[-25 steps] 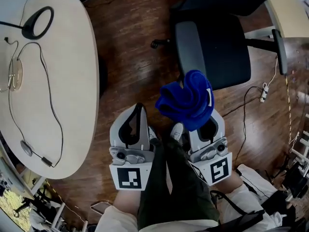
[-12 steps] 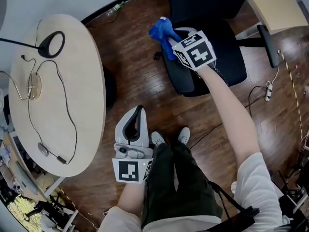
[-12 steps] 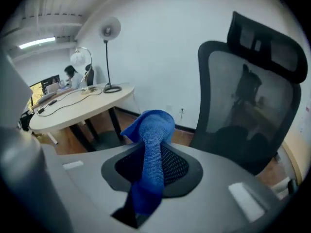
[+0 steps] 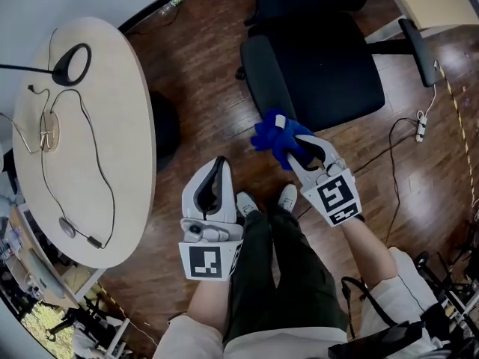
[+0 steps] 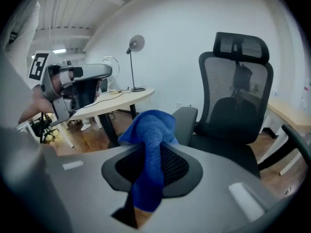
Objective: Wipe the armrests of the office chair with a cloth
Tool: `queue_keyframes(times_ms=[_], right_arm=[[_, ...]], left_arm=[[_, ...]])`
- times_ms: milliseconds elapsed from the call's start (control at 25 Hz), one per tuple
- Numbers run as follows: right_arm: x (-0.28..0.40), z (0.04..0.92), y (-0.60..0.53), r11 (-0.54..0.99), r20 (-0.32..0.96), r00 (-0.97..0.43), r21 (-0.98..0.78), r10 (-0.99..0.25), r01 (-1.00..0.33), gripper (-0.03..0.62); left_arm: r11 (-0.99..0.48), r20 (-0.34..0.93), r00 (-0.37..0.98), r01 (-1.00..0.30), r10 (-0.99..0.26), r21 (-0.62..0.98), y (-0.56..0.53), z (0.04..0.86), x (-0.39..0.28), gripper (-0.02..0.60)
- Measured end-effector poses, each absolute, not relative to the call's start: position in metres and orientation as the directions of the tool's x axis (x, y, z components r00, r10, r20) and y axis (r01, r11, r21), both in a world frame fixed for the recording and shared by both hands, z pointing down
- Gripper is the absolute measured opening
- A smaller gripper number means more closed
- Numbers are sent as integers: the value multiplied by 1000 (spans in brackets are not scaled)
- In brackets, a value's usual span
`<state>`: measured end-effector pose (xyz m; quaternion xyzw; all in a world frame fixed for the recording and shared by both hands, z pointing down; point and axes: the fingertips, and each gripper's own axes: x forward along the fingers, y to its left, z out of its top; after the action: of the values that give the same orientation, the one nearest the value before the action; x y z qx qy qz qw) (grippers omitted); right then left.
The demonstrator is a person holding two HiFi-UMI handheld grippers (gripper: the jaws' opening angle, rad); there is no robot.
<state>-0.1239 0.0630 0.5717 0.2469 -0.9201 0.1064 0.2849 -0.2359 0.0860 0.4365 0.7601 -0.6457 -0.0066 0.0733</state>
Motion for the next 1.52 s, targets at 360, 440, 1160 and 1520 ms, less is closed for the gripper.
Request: queue_keyframes(times_ms=[360,440,1160,1520], right_arm=[[-83,390,34,811,-9,-810,-10,-586,-586,91],[-61,377,26,800,-39,-800,27,-599,-600,92],[154,412,-121,867,-1,-874,-129,-486,-482,92],[-53,612,-112,941,198,-968,-269,-155,-206,91]], left_arm=[[-129,13,131,-987,-991,96,67,395,-211,0],[-138,-7,138,-988,-990,63,60,381,-201,0],[34,21,-33,-999,-999,33,-76,377,5,51],[164,129,-166,-986,-978,-29,-44,432,-45,51]])
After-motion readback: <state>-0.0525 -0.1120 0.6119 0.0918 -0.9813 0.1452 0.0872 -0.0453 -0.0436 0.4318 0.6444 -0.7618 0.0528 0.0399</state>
